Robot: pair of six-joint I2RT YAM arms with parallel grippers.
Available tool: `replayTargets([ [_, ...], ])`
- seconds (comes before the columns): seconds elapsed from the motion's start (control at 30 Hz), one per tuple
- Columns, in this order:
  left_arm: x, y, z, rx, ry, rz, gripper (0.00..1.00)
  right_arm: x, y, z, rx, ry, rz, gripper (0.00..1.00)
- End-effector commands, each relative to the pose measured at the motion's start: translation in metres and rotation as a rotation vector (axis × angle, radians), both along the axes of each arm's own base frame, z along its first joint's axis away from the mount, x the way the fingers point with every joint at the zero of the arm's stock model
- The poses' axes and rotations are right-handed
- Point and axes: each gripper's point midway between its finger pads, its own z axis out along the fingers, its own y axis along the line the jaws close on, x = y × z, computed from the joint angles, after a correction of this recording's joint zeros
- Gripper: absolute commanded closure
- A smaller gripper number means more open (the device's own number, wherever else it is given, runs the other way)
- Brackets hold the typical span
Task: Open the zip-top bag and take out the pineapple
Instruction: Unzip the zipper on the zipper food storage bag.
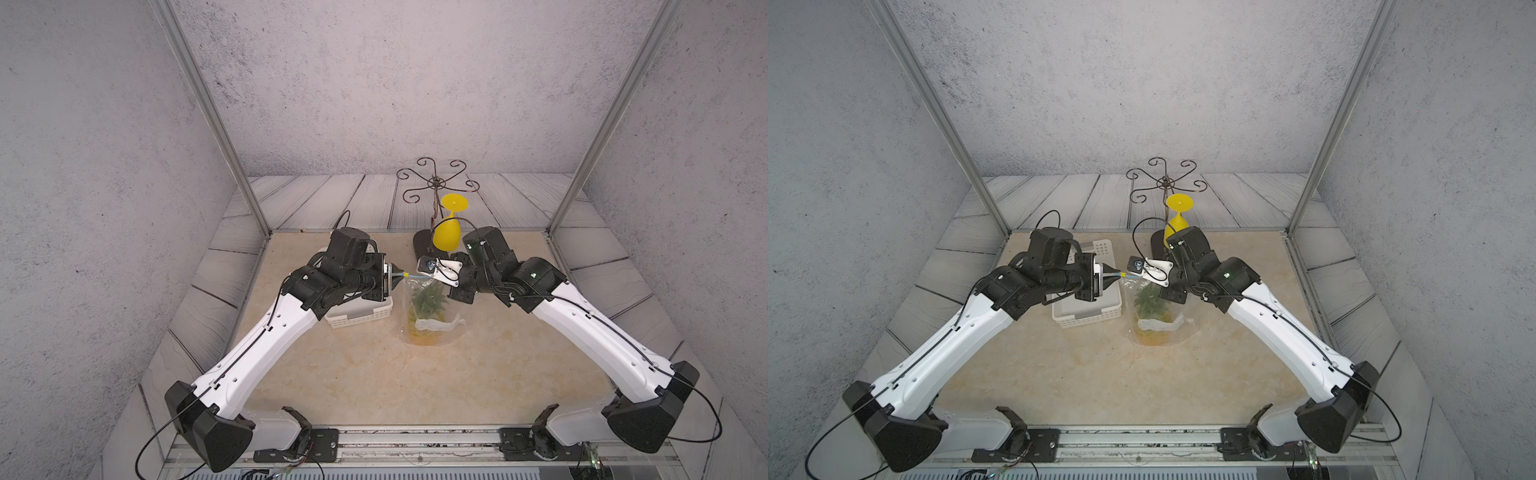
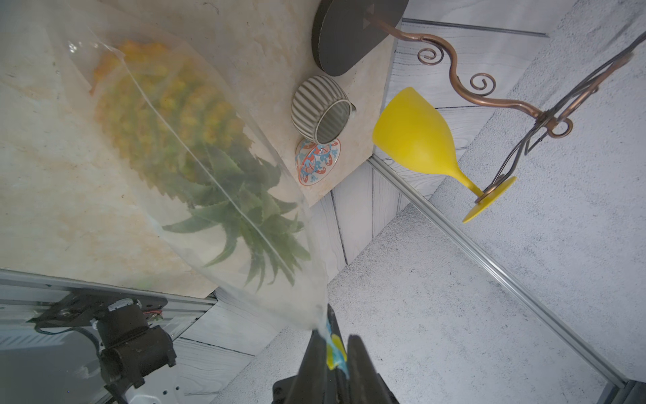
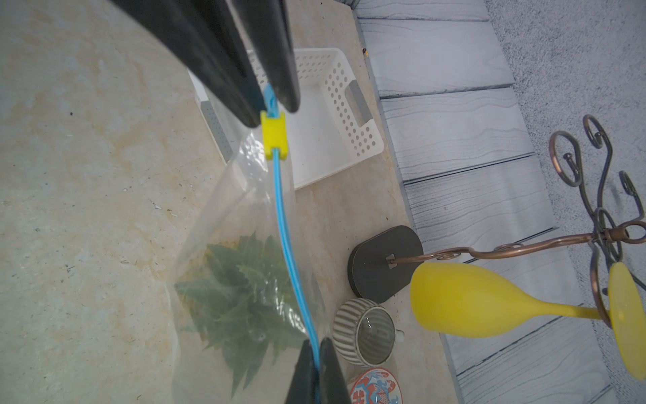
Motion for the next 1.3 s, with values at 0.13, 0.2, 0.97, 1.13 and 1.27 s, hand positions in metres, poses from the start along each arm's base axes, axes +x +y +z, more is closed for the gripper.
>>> replayTargets([
  [0.13,-0.004,-0.001,-0.009,0.041,0.016,-0.026,0.85,-0.011,0.0,0.032,0.086,-0.045,0.011,1.0],
  [0.2,-0.005,0.0,-0.012,0.044,0.023,-0.025,0.8,-0.012,0.001,0.032,0.087,-0.045,0.015,1.0],
  [0.97,-0.006,0.007,-0.011,0.043,0.008,0.005,1.0,-0.032,0.023,0.04,0.175,-0.088,0.178,0.64],
  [1.13,-0.007,0.006,-0.004,0.035,-0.003,-0.001,1.0,-0.032,0.046,0.034,0.152,-0.103,0.252,0.63],
  [1.27,-0.007,0.006,0.0,0.027,-0.009,0.002,1.0,-0.033,0.06,0.028,0.126,-0.087,0.284,0.66],
])
